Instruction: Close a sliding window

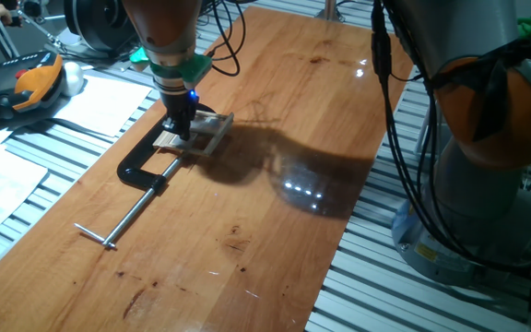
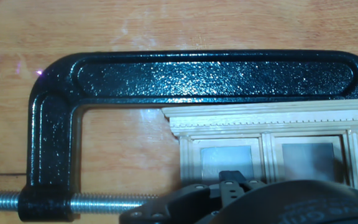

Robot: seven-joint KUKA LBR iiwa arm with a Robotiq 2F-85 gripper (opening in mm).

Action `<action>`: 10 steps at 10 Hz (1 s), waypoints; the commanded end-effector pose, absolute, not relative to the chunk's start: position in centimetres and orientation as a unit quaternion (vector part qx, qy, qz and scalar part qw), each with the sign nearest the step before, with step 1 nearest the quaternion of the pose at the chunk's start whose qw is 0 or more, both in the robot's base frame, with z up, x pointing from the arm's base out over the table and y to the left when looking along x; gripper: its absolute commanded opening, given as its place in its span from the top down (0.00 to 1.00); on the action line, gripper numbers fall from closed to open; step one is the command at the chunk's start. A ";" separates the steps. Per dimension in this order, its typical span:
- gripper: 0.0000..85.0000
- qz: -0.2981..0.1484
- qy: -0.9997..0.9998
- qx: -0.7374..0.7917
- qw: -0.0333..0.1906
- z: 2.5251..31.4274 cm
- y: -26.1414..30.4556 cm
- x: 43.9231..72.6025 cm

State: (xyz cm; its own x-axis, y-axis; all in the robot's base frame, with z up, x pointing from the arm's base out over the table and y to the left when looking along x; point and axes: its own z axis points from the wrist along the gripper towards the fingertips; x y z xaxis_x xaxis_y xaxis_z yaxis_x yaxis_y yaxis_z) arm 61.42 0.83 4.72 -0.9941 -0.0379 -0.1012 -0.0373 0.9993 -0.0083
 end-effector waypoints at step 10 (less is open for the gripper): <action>1.00 -0.003 0.999 -0.020 0.049 5.0 0.8 60.9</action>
State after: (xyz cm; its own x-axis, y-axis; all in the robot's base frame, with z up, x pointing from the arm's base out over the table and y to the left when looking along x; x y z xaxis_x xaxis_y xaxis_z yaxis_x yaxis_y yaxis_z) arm 60.93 0.81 5.01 -0.9944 -0.0391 -0.0984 -0.0384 0.9992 -0.0088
